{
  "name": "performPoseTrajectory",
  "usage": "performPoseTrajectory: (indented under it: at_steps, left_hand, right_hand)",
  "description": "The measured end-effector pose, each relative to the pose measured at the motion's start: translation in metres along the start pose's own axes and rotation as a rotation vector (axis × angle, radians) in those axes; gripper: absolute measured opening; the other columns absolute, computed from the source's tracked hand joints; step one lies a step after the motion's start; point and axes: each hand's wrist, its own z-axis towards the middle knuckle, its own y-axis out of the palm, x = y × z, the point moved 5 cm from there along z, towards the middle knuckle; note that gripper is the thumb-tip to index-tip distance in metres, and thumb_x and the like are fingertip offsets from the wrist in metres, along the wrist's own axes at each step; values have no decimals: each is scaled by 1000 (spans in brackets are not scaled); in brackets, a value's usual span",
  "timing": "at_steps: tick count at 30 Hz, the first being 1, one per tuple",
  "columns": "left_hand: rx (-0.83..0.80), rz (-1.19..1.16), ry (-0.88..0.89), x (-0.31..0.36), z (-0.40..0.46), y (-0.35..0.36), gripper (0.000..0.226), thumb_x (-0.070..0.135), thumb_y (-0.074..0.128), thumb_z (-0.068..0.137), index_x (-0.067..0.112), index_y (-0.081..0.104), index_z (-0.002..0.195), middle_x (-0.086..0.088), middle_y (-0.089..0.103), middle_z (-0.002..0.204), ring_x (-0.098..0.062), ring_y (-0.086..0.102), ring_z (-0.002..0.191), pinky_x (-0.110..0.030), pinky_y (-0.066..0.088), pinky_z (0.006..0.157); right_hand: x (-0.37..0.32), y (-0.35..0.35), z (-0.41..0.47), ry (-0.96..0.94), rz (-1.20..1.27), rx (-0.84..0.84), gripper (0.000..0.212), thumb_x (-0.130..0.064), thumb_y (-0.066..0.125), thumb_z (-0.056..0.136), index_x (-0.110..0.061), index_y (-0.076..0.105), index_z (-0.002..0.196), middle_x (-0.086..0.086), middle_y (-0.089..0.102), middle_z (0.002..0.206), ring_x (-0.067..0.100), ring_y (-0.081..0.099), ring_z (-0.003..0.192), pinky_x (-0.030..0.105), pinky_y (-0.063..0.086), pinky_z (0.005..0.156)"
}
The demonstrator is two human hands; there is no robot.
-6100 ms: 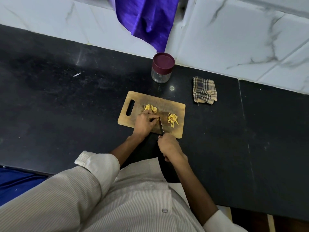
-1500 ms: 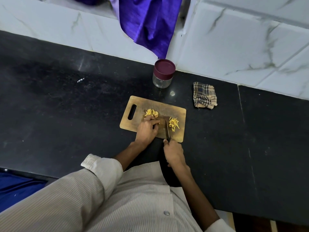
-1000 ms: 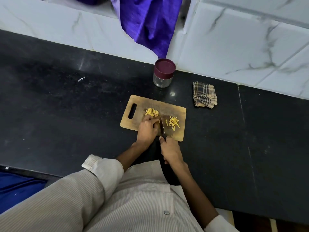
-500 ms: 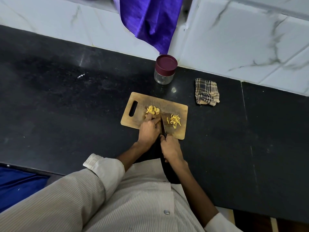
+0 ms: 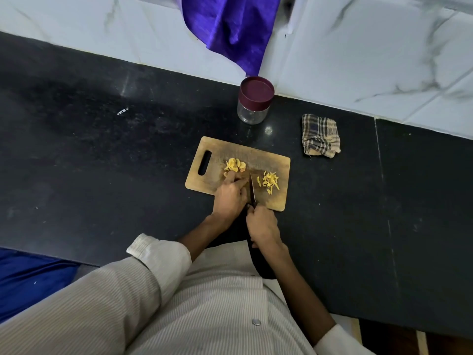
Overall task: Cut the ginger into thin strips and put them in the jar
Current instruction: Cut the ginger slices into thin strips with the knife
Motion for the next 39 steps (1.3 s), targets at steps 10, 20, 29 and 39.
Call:
performPoseTrajectory:
  at_steps: [10, 20, 29, 39]
  left_hand:
    - [58, -57, -69, -2, 1, -4, 20, -3, 55, 85, -3, 70, 98, -15, 59, 105, -27, 61, 84, -35, 53, 69]
    - [56, -114, -123, -11, 3, -4, 12, -5, 55, 83, 1, 65, 85, -11, 57, 98, -16, 53, 73, -27, 45, 67]
    - [12, -112, -73, -14, 3, -3, 11, -3, 58, 83, 2, 68, 86, -9, 57, 100, -10, 50, 73, -19, 41, 69]
    - [46, -127, -27, -15, 5, -4, 13, -8, 59, 78, 2, 67, 78, -7, 59, 91, -11, 51, 75, -22, 44, 68]
  right_hand:
    - [-5, -3, -4, -79, 26, -28, 32, -35, 39, 104, -8, 55, 96, 20, 66, 97, 38, 69, 81, 51, 60, 59]
    - [18, -22, -2, 2, 59, 26, 34, -38, 40, 104, -9, 58, 108, 16, 66, 91, 25, 65, 62, 33, 54, 41]
    - [12, -15, -10, -70, 33, -4, 30, -38, 40, 105, -11, 55, 106, 14, 65, 94, 23, 64, 61, 32, 55, 45]
    - [21, -17, 2, -56, 33, -39, 31, -39, 41, 104, -12, 54, 111, 15, 65, 100, 21, 62, 63, 25, 46, 40]
